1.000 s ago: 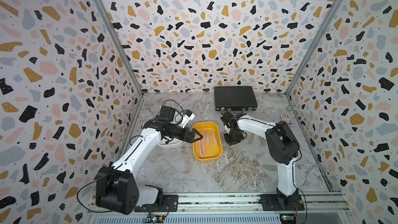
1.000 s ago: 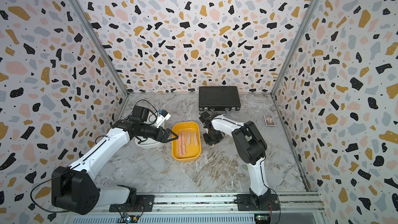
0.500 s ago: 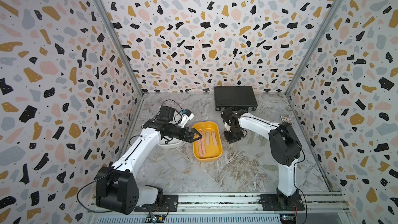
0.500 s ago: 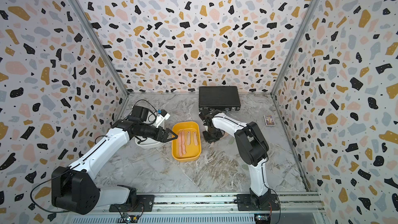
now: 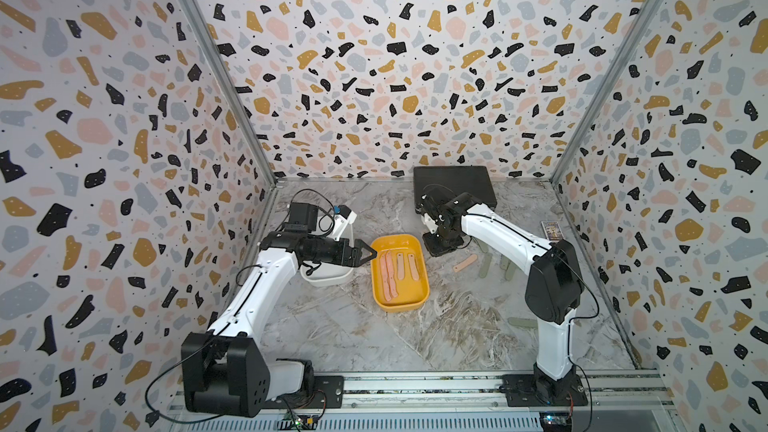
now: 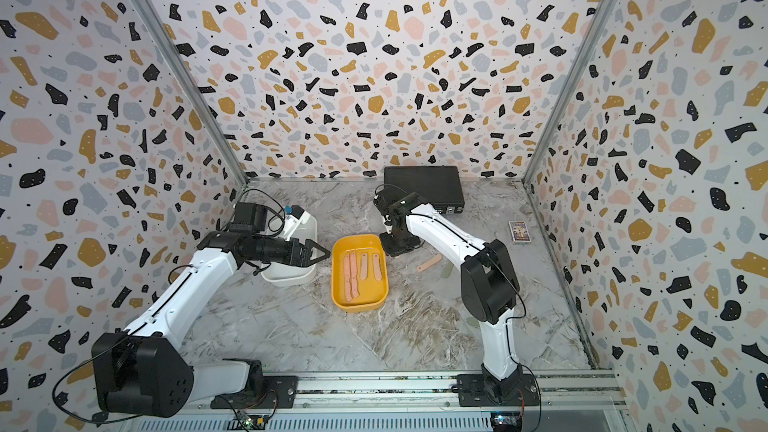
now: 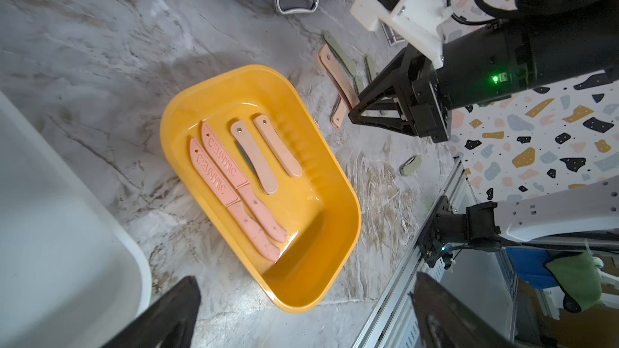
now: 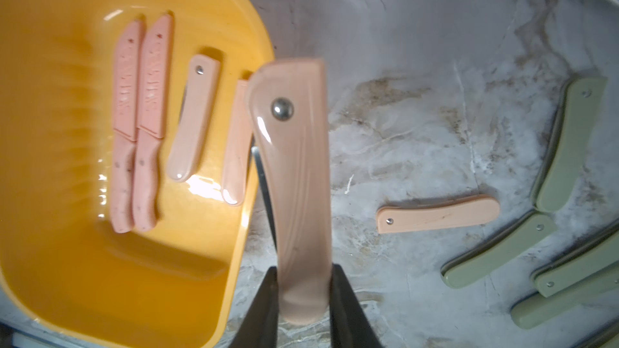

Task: Place the fruit knives into the storage box by color
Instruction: Place the fruit knife in the storage box.

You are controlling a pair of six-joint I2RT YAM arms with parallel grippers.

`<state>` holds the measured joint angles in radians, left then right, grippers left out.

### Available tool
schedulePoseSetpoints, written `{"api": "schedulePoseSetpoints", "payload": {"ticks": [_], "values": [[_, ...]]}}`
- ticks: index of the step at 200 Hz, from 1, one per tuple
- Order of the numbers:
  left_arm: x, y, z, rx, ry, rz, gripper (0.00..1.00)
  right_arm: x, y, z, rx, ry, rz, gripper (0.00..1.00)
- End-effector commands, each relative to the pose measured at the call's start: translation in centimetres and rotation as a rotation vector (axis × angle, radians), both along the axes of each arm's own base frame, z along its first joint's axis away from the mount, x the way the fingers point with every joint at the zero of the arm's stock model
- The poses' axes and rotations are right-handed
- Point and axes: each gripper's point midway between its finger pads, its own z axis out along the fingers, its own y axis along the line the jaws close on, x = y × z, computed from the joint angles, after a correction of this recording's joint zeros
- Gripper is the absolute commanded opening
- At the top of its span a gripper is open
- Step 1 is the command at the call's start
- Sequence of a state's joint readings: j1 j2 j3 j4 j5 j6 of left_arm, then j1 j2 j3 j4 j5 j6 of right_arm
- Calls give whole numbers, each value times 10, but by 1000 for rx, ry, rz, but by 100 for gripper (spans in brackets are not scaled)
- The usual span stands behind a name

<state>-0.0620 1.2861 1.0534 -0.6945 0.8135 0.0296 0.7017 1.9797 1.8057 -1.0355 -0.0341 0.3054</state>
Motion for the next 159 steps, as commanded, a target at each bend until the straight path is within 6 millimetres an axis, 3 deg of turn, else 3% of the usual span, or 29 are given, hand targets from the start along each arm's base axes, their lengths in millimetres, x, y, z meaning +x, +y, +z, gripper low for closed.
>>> {"api": "schedulePoseSetpoints", "payload": {"ticks": [1,37,88,159], "values": [[1,4,18,-51,-33,9,99,-8,14,11,5,9,39,25],[1,6,18,-70,-29,15,99,-15,43,7,36,27,76,25],[1,6,14,-73,-13,14,99,-26,77,-26,88,102,90,25],[3,6,11,-72,-6,15,99,-23,88,-59,79,139,80,26]]}}
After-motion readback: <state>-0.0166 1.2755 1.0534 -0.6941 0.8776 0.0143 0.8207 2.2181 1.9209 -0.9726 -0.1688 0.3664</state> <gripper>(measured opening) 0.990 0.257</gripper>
